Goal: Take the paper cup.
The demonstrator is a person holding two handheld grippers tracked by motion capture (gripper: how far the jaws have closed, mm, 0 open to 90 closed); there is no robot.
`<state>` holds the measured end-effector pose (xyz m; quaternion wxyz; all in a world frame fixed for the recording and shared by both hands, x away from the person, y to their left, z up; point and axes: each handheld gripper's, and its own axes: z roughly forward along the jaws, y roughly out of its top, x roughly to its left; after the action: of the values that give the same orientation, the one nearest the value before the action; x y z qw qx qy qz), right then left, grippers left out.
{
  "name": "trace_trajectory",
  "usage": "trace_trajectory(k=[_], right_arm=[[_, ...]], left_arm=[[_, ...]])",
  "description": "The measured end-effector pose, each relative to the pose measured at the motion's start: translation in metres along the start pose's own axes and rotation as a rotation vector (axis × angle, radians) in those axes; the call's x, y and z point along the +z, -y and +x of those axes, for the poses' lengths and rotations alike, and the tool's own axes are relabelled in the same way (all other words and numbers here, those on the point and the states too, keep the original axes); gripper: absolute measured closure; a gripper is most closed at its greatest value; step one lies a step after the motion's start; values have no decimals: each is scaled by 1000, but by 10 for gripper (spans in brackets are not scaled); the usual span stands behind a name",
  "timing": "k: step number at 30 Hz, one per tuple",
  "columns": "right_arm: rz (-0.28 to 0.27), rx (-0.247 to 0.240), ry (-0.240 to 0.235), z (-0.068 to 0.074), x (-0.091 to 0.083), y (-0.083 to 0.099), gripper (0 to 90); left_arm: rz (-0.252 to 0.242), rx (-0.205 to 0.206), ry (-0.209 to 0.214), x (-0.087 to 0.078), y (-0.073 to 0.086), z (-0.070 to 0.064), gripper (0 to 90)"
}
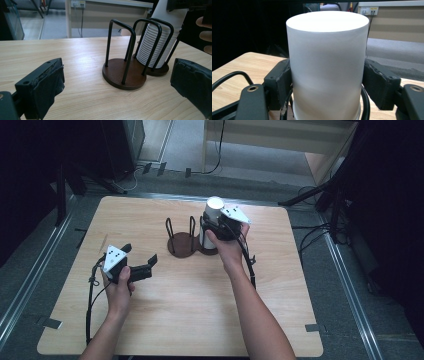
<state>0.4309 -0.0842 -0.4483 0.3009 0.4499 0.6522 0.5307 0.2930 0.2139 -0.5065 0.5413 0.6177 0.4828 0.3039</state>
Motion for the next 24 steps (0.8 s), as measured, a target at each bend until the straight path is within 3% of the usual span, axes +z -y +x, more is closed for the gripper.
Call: trace_trajectory(k=[3,5,8,11,15,24], right_arm=[[-2,-11,-7,1,1,1,265],[32,2,8,1,7,4,195],[49,20,4,-1,13,9,187],[33,44,1,0,15,10,237],[16,4,19,4,15,9,253],[-26,-5,19,5,10,2,274]], left_arm=[[0,-2,0,0,0,1,0],[-1,-6,3,-1,0,0,0],[-3,-5,5,-2,0,1,0],[-1,-8,2,-3,0,2,0],[0,-11,-1,-3,1,3,0],[-6,-24,5,-4,1,3,0]])
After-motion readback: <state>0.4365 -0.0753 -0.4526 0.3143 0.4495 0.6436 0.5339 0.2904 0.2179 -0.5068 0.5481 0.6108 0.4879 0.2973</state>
